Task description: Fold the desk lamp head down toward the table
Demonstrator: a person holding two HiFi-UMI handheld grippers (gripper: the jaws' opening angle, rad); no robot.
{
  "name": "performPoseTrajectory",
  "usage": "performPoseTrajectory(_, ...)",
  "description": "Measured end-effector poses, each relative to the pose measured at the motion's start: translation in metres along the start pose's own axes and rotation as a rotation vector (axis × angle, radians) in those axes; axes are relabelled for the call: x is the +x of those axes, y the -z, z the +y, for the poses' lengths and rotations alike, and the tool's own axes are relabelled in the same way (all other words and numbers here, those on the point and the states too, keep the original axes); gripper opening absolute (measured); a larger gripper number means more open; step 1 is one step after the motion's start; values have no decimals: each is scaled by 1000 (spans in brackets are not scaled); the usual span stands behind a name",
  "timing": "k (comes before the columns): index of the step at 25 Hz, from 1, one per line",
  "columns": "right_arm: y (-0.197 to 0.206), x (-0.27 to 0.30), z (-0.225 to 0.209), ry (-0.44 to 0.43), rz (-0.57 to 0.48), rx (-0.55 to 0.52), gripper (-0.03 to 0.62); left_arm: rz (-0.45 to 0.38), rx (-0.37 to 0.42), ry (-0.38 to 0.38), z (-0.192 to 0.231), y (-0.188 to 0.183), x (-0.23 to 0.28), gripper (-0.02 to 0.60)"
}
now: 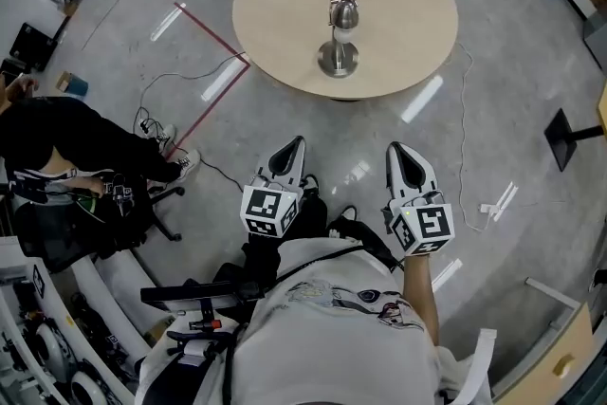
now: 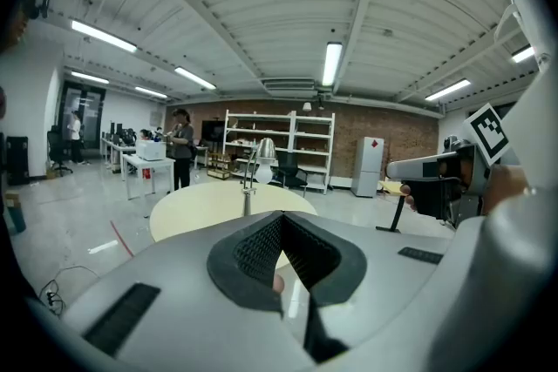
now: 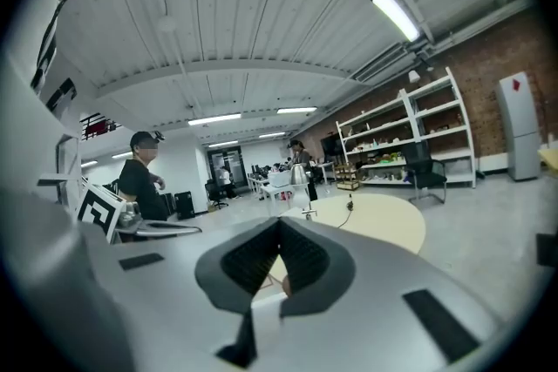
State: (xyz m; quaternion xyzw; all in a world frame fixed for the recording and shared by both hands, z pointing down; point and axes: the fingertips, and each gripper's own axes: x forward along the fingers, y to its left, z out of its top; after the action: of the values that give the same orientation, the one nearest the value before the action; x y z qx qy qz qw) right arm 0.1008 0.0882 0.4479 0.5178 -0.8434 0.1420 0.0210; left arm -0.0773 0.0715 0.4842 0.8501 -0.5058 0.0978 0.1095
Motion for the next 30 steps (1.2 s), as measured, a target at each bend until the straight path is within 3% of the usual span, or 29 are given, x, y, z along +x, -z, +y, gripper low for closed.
performPoseTrajectory(6,-10,39,-3,7,-7,-4,5,-3,-4,10,26,-11,28,3)
performPoseTrajectory(19,-53,150,-17,96,-36,-20,5,-40,11,139,94,-65,113,3)
performPoseTrajectory(25,-59,179,-24,117,-25,-17,5,-3,-3,142,120,-58,133,3)
performPoseTrajectory(30,-79,196,-29,91,-48,-30,5,-27,3,127,120,-74,149,3)
